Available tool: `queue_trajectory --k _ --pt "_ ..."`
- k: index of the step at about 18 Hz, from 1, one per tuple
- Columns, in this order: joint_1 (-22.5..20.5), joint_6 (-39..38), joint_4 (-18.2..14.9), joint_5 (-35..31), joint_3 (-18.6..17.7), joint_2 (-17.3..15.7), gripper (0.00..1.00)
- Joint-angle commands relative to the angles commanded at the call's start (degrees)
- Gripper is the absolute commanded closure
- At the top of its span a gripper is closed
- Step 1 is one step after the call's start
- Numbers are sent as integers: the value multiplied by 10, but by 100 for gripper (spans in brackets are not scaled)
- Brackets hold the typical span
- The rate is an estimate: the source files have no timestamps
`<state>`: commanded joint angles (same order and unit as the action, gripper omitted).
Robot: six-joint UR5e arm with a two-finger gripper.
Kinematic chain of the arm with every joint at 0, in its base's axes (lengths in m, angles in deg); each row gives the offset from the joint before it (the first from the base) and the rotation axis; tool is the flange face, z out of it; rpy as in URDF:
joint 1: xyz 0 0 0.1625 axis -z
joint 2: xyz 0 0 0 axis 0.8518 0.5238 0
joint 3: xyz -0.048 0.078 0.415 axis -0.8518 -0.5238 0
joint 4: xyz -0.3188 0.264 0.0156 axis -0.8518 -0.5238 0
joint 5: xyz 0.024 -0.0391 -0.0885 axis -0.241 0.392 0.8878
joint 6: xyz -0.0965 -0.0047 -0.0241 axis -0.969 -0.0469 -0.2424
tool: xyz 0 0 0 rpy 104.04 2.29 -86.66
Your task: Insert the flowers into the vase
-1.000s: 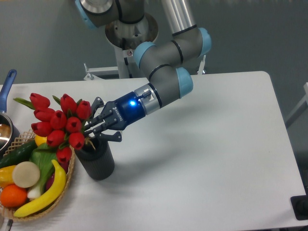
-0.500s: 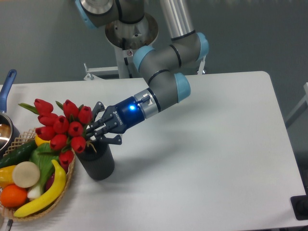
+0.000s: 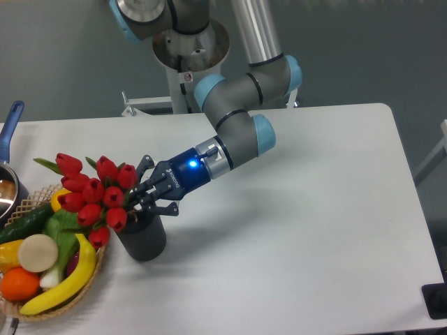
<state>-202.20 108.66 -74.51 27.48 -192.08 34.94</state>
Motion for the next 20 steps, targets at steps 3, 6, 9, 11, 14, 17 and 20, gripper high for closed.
queue_trajectory --k 3,6,9,11,14,17,20 --pt "-2 4 0 1 -3 -2 62" --pt "-2 4 0 1 -3 -3 53" --pt "-3 4 0 1 -4 -4 50" --pt "-4 5 1 1 -3 -5 38" --pt "-10 27 1 1 -4 -11 18" --pt "-31 59 0 0 -13 -39 0" --pt "-42 61 0 -33 -18 -62 0"
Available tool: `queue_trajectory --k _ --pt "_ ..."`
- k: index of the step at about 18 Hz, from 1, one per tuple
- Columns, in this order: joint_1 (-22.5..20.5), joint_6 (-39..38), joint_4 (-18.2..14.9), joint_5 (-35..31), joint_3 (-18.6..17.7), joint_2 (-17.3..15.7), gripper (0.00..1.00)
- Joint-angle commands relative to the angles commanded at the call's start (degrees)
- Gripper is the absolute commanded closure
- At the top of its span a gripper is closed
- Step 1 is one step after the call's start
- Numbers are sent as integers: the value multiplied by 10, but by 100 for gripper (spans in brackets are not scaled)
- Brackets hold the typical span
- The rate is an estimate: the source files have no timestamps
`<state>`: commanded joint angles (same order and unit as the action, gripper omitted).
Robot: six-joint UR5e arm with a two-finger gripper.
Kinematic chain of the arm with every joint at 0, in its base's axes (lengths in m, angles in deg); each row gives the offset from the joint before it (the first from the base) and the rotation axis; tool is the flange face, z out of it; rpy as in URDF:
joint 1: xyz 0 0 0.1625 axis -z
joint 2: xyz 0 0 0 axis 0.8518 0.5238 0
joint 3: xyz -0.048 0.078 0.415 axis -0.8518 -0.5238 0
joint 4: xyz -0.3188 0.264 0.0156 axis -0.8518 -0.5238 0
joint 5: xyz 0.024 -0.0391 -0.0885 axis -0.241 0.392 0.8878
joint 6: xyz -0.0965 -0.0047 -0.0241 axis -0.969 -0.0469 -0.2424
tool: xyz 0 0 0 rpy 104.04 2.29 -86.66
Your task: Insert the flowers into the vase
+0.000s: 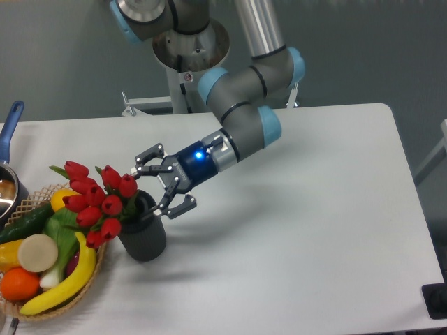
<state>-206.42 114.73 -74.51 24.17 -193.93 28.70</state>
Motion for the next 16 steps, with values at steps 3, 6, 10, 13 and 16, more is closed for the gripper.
queue_trajectory --k 3,6,10,13,16 --pt "-11 0 0 -66 6 -19 0" --pt "-42 -1 1 -92 15 -78 0" --pt "-100 -2 1 -229 45 -116 0" --pt "-140 1 0 -325 65 -119 0" --pt "-162 -9 -3 -346 89 -127 0"
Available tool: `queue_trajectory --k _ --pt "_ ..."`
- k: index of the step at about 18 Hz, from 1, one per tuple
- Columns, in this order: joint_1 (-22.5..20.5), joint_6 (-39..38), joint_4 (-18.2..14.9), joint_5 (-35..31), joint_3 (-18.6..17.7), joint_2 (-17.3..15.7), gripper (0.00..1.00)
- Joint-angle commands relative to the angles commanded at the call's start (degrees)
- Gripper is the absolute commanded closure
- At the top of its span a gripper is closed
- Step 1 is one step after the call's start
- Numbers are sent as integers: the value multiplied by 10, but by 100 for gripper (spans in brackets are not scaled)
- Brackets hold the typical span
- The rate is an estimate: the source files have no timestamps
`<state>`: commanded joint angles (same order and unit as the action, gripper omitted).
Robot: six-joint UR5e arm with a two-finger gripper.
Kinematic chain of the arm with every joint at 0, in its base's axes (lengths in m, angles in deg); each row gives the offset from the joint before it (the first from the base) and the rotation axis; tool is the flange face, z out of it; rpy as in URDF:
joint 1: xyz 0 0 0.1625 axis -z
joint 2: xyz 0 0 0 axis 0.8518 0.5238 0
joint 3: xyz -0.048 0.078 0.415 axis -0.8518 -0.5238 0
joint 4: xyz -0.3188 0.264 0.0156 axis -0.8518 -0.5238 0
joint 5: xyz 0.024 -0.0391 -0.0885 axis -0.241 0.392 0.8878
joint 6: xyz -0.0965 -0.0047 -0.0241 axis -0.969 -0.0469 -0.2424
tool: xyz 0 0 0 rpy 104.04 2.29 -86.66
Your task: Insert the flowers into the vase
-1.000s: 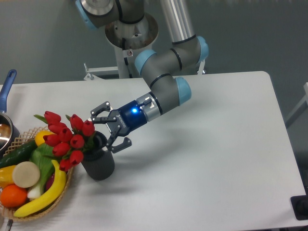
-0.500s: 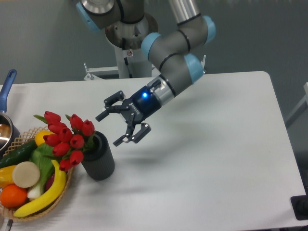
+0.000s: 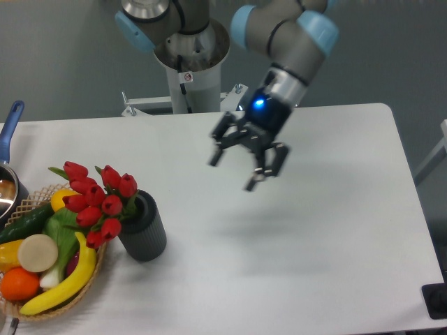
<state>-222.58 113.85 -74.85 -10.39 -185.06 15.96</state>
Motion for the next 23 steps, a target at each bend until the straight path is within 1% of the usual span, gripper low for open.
queue_trajectory --k 4,6,9,11,12,15,16,18,20,23 --pt "-68 -6 -1 -60 7 -37 0" --pt "-89 -2 -4 -101 10 -60 0" --pt "-91 3 -6 -168 8 -84 0" --pt "-91 23 -18 -210 8 -96 0" --pt "-92 52 -29 -230 9 -101 0" --pt "-99 150 -76 -293 12 -116 0" --pt "-100 172 -84 -307 12 -119 0" --pt "-105 200 -93 -314 13 -122 0" --pt "-114 227 -111 -323 11 -128 0" --pt "-123 243 -114 -327 8 -132 0"
